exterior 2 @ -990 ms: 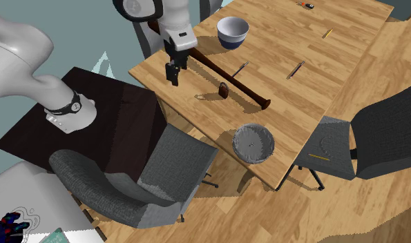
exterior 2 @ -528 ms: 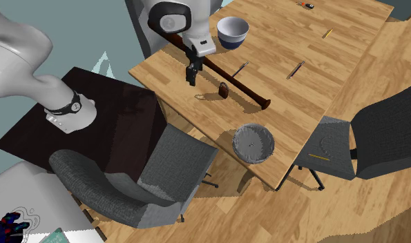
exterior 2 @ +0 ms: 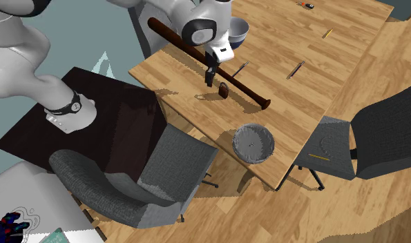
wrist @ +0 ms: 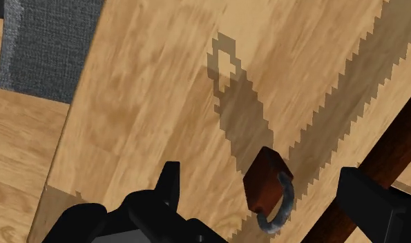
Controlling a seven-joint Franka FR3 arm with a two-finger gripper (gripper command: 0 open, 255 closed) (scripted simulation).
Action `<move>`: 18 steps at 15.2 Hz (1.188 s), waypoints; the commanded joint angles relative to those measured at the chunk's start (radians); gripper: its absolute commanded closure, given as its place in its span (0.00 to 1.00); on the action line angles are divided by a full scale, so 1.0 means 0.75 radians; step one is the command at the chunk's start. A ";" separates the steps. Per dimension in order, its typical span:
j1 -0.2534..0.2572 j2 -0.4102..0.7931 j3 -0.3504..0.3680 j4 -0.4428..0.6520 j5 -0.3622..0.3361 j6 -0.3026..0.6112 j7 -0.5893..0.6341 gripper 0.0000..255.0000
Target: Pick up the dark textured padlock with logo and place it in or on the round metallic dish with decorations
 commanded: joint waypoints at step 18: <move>0.115 0.328 -0.072 0.267 -0.081 0.066 0.073 0.00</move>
